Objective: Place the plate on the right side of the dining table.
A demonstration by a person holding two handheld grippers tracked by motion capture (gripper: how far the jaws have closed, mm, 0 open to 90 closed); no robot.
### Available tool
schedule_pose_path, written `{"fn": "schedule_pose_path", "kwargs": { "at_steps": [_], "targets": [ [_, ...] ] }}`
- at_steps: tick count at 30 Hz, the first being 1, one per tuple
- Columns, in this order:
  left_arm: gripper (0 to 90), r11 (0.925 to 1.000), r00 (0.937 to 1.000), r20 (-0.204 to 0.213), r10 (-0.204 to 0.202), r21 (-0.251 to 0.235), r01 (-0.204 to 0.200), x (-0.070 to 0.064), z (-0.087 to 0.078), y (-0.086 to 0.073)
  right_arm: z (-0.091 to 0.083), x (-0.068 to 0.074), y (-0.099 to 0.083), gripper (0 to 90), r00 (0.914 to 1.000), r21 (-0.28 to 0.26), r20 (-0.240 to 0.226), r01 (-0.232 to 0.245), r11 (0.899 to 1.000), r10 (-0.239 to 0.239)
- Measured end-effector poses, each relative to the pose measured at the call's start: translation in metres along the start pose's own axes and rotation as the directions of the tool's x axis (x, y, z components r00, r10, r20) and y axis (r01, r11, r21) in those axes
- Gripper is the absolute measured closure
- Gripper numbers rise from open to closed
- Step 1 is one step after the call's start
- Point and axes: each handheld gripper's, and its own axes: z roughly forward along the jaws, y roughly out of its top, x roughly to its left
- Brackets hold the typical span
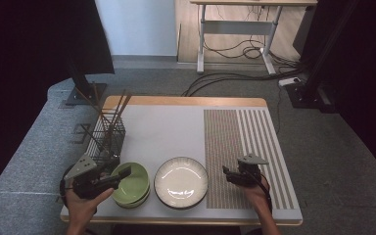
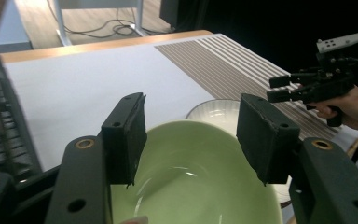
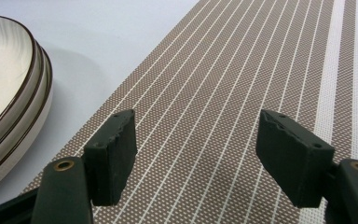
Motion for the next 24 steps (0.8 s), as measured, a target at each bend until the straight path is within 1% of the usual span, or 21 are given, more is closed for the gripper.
{"fn": "schedule_pose_path", "kwargs": {
  "at_steps": [2,3,4,5,7,9,13,17,18,19,20,24],
  "targets": [
    [42.2,1.0,1.0,0.006,-0.001,0.003,0.001,-0.001,0.003,0.0,0.0,0.0,0.0,29.1,1.0,0.002,-0.002,0.001,1.0,-0.001],
    [42.2,1.0,0.9999,0.013,-0.002,0.004,0.002,-0.002,0.005,0.0,0.0,0.001,0.0,29.1,1.0,0.007,-0.004,0.002,1.0,-0.002],
    [42.2,0.9999,0.9995,0.033,-0.006,0.009,0.005,-0.005,0.008,0.0,0.002,0.002,-0.001,29.0,1.0,0.015,-0.003,0.009,1.0,-0.009],
    [42.1,0.9999,0.9995,0.033,-0.006,0.009,0.005,-0.005,0.008,0.0,0.003,0.002,-0.001,29.0,1.0,0.019,-0.004,0.008,1.0,-0.008],
    [41.7,0.9997,0.9984,0.056,0.009,0.021,-0.01,-0.012,0.014,0.0,0.004,0.004,-0.001,29.1,0.9999,0.021,-0.007,0.011,1.0,-0.01],
    [41.3,0.9995,0.9981,0.061,0.012,0.028,-0.014,-0.014,0.017,0.0,0.004,0.005,-0.001,29.1,0.9999,0.021,-0.009,0.013,1.0,-0.012],
    [41.3,0.9988,0.9973,0.073,0.013,0.047,-0.016,-0.019,0.025,-0.001,0.004,0.01,0.001,30.7,0.9995,0.01,-0.022,0.024,1.0,-0.024],
    [41.4,0.9983,0.9948,0.1,0.019,0.052,-0.025,-0.024,0.032,-0.001,0.002,0.013,0.002,32.8,0.9992,-0.008,-0.032,0.025,1.0,-0.026],
    [41.4,0.9975,0.9951,0.095,0.028,0.062,-0.034,-0.026,0.036,-0.002,0.002,0.014,0.003,33.4,0.9987,-0.015,-0.045,0.022,1.0,-0.022],
    [41.3,0.9975,0.9951,0.095,0.028,0.062,-0.034,-0.026,0.036,-0.002,0.002,0.014,0.003,33.4,0.9987,-0.015,-0.045,0.022,1.0,-0.022],
    [41.3,0.9969,0.9953,0.091,0.031,0.07,-0.038,-0.027,0.038,-0.002,0.002,0.015,0.004,33.7,0.9984,-0.016,-0.054,0.017,1.0,-0.018],
    [41.1,0.9953,0.9952,0.094,0.027,0.09,-0.035,-0.027,0.045,-0.006,0.004,0.021,0.01,35.1,0.9958,-0.029,-0.091,0.01,1.0,-0.012]
  ]
}}
